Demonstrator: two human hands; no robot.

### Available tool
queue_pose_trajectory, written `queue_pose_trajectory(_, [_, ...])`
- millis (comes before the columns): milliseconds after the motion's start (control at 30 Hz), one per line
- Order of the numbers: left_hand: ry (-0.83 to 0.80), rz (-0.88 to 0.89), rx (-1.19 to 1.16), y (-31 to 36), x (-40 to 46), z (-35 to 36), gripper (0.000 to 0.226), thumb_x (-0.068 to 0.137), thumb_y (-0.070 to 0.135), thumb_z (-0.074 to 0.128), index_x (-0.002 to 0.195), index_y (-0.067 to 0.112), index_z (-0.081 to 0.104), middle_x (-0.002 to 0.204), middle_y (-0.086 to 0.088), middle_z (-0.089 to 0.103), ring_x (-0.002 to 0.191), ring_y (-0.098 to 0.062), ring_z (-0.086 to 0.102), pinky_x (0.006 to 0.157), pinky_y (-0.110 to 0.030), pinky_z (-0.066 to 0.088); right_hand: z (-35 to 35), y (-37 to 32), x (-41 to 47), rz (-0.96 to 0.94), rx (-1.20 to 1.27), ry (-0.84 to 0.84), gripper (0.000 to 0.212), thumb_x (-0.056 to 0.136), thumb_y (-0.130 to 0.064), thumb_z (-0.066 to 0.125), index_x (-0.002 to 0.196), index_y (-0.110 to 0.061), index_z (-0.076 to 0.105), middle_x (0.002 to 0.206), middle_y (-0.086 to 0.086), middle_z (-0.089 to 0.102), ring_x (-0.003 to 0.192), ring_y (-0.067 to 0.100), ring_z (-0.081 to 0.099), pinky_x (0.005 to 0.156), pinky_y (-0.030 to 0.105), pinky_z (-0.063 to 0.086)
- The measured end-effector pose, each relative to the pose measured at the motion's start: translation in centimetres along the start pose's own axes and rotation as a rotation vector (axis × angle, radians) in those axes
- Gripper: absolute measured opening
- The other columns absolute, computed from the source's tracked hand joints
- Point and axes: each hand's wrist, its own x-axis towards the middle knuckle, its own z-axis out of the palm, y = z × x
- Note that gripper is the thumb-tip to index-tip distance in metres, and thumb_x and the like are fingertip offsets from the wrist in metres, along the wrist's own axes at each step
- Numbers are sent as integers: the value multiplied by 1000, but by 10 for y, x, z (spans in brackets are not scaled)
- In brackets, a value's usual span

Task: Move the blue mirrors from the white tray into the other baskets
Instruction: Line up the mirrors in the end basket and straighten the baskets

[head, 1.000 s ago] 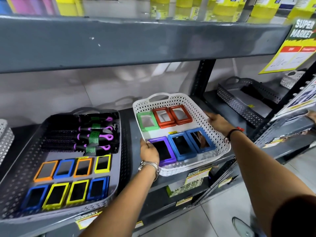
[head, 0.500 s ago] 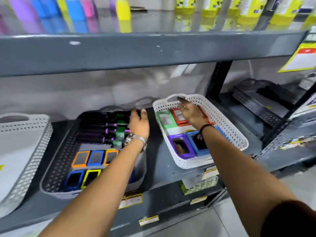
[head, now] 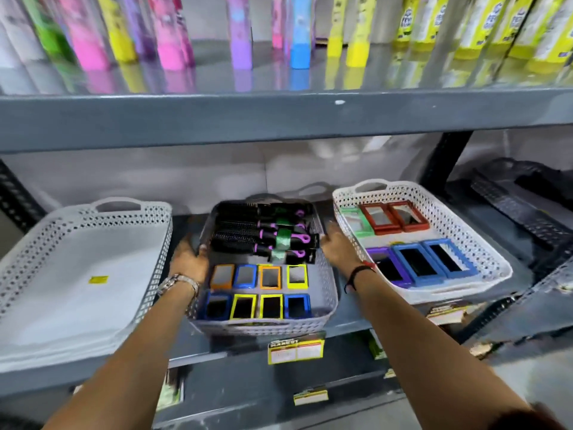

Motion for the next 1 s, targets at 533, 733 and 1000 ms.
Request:
queue_pose_trajectory(533, [-52, -214, -238, -18, -17, 17, 41, 91, -6, 37, 132, -2, 43, 135, -25, 47, 124, -36, 45, 102, -36, 36, 6, 9, 8, 50, -64, -75, 43, 96, -3, 31, 138, -5, 36, 136, 24, 50, 122, 35, 50, 97, 30, 40])
queue_pose_trajectory(733, [-37, -231, -294, -13, -22, 21, 38, 90, -8, 40, 127, -4, 48, 129, -26, 52, 121, -40, 47, 101, -40, 37, 3, 11, 19, 44, -100, -84, 44, 97, -5, 27, 141, -7, 33, 137, 26, 47, 123, 35, 49, 102, 35, 39])
queue_pose_trajectory(1000, [1, -212, -290, -9, -28, 21, 37, 91, 5, 45, 128, 3, 50, 129, -23, 54, 117, -37, 50, 98, -39, 39, 3, 13, 20, 28, -119, -66, 46, 98, -7, 27, 144, -8, 27, 119, 27, 58, 104, 33, 59, 90, 37, 48])
